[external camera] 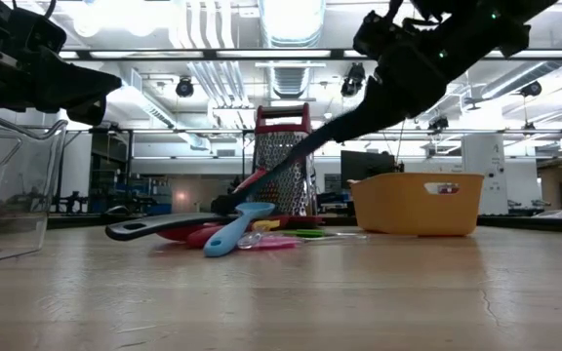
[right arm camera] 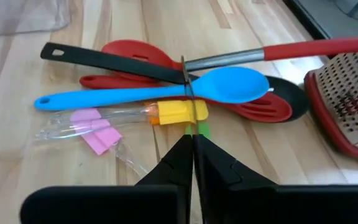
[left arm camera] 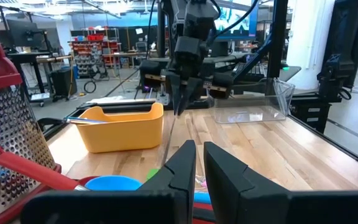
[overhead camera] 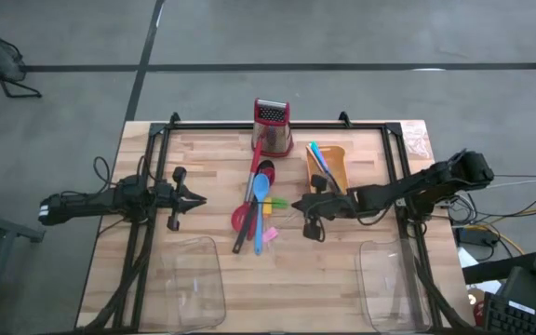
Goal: Pick & Place Kitchen Items
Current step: Put the blue table knife into the yellow bin, then put the blue serving spoon into the right transparent bin
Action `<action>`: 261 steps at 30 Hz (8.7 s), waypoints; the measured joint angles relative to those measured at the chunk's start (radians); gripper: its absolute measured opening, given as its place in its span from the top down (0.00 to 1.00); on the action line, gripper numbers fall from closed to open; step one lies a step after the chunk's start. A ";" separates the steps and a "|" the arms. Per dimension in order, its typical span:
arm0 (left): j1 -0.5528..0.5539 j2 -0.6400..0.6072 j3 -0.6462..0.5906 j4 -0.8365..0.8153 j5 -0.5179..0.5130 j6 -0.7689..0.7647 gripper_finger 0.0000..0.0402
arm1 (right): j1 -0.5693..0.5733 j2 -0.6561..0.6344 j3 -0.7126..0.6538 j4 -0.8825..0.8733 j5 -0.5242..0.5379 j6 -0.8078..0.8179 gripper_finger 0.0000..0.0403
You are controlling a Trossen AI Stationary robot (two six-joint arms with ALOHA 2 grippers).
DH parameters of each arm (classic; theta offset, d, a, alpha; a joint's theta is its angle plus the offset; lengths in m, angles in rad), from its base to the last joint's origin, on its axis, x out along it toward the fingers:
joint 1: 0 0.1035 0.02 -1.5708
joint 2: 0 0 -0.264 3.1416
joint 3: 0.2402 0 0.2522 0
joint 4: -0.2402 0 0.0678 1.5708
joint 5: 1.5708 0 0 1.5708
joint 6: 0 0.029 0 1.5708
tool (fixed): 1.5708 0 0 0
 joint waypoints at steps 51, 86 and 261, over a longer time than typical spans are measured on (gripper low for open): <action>0.000 0.000 0.000 0.001 0.000 0.000 0.90 | -0.070 0.511 0.428 -0.233 -0.037 -0.079 0.81; 0.000 0.000 0.000 0.000 0.000 0.000 0.90 | -0.079 0.502 0.410 -0.255 -0.035 -0.085 0.55; 0.000 0.000 0.000 0.000 0.000 0.000 0.90 | 0.067 -0.828 -0.639 0.457 0.114 -0.124 0.98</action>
